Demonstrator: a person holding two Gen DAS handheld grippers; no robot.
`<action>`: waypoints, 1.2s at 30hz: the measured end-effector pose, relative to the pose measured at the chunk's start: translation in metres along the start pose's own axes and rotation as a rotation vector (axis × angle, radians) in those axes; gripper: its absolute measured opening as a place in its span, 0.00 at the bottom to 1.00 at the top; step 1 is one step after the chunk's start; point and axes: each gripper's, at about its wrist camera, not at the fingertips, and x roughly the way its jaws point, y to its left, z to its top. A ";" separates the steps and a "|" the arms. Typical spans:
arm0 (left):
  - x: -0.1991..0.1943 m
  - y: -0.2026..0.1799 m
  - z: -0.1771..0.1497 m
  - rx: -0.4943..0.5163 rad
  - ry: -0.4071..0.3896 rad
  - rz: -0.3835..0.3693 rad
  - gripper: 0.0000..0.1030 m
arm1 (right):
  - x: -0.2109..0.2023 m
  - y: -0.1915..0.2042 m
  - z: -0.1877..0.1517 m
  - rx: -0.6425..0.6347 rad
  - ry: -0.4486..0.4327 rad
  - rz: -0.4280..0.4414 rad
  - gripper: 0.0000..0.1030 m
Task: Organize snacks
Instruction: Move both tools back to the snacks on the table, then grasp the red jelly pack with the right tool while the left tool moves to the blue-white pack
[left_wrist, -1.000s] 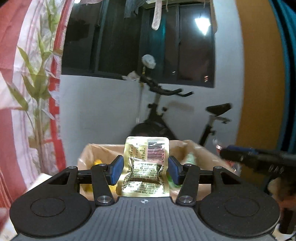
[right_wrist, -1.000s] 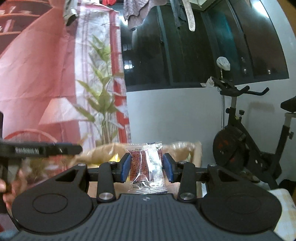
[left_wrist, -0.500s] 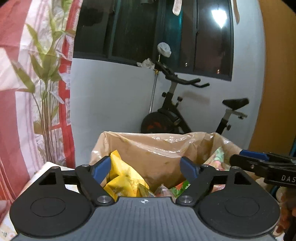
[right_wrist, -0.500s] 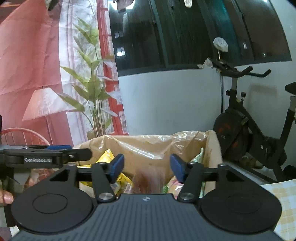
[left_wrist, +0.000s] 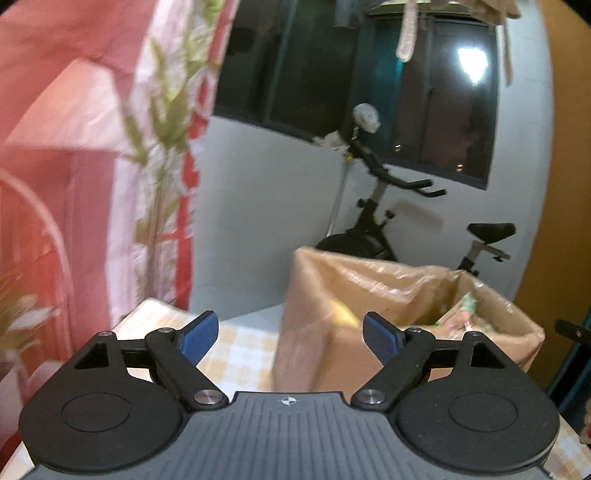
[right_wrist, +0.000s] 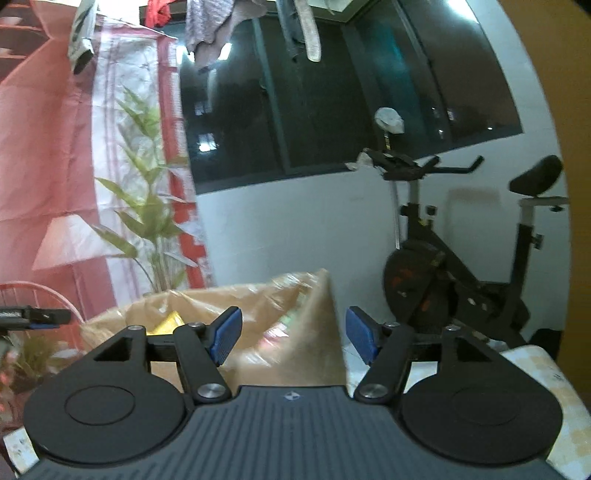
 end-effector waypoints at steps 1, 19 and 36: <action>-0.002 0.004 -0.004 -0.015 0.012 0.011 0.84 | -0.003 -0.005 -0.004 0.002 0.011 -0.010 0.64; 0.015 0.032 -0.070 -0.128 0.201 0.120 0.83 | 0.014 -0.036 -0.120 -0.090 0.409 -0.133 0.64; 0.015 0.024 -0.088 -0.116 0.258 0.109 0.83 | 0.056 -0.033 -0.137 -0.155 0.556 -0.160 0.51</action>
